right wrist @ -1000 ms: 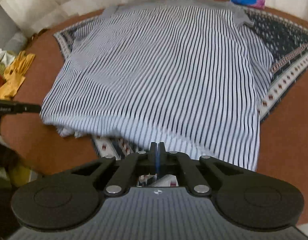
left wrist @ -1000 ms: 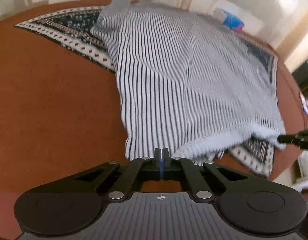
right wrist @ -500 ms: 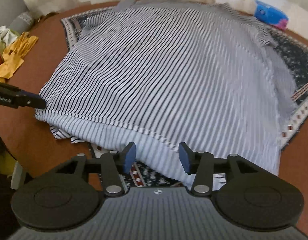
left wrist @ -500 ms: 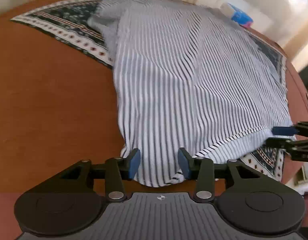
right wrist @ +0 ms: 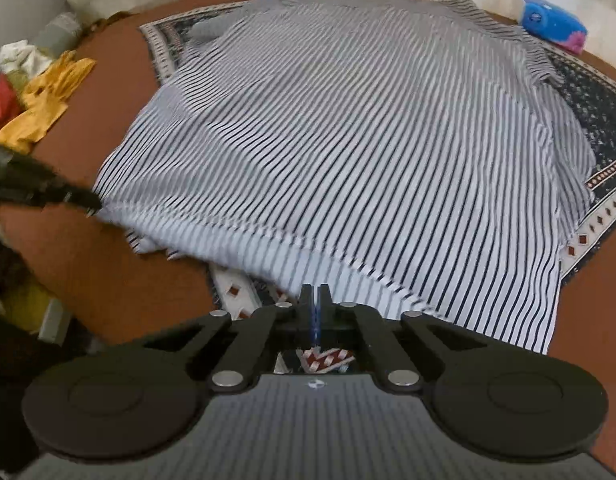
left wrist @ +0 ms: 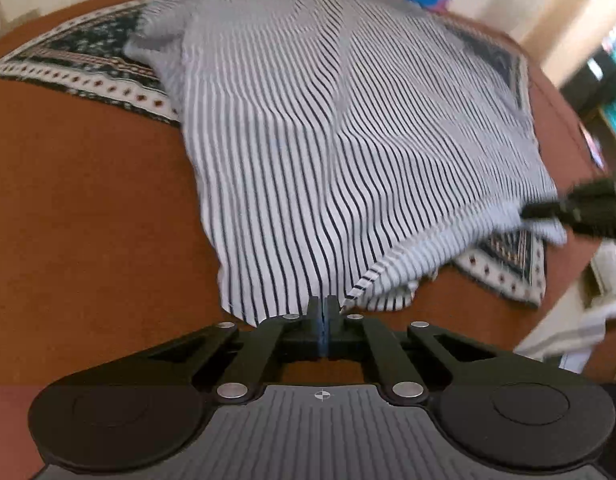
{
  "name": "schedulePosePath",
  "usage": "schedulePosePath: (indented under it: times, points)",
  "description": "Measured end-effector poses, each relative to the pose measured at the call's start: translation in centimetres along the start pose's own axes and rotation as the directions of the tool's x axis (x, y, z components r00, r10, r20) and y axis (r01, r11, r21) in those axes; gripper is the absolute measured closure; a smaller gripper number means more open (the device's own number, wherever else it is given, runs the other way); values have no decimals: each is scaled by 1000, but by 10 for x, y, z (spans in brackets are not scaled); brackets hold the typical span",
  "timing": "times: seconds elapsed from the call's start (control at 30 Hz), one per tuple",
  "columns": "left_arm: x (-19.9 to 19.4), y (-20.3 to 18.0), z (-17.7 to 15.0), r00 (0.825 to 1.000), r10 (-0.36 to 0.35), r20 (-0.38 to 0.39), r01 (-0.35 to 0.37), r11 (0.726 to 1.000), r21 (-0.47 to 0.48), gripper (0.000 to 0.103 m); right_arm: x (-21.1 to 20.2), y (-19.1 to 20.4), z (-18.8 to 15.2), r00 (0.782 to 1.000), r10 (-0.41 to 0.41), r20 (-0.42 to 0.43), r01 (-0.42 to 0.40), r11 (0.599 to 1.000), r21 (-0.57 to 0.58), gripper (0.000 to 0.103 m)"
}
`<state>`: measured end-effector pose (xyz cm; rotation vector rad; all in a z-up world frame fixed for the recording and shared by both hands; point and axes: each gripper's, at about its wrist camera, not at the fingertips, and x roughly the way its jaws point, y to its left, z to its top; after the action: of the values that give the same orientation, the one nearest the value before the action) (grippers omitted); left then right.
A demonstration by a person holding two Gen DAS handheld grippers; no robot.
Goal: Fold clothes
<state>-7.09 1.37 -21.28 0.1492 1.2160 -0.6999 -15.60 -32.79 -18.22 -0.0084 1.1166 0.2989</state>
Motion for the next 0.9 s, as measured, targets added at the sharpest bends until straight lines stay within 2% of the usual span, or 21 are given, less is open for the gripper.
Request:
schedulePosePath:
  times: [0.1, 0.23, 0.37, 0.53, 0.63, 0.67, 0.73, 0.83, 0.9]
  points:
    - [4, -1, -3, 1000, 2, -21, -1, 1000, 26, 103, 5, -2, 13, 999, -28, 40, 28, 1000, 11, 87]
    - [10, 1, -7, 999, 5, -50, -4, 1000, 25, 103, 20, -7, 28, 998, -40, 43, 38, 998, 50, 87]
    - [11, 4, -14, 997, 6, -82, -3, 999, 36, 103, 26, -4, 21, 999, -30, -25, 30, 999, 13, 87]
    - [5, 14, -18, 994, -3, -106, 5, 1000, 17, 103, 18, 3, -12, 990, 5, -143, -2, 1000, 20, 87]
    - [-6, 18, -8, 997, -22, -68, 23, 1000, 8, 92, 11, 3, -29, 978, 16, -206, -8, 999, 38, 87]
    - [-10, 20, -2, 999, -27, -47, 27, 1000, 6, 82, 8, 3, -34, 975, 16, -220, -7, 999, 41, 87]
    - [-14, 20, 13, 1000, -26, 9, 26, 1000, 7, 80, -5, -3, -34, 981, 1, -192, 12, 998, 65, 85]
    - [-13, 11, 44, 995, -52, 85, 50, 998, 27, 79, -30, -18, -17, 994, -52, -95, 63, 991, 115, 75]
    - [-10, 3, 61, 991, -65, 119, 59, 997, 54, 71, -48, -29, 2, 995, -99, -19, 100, 987, 124, 66]
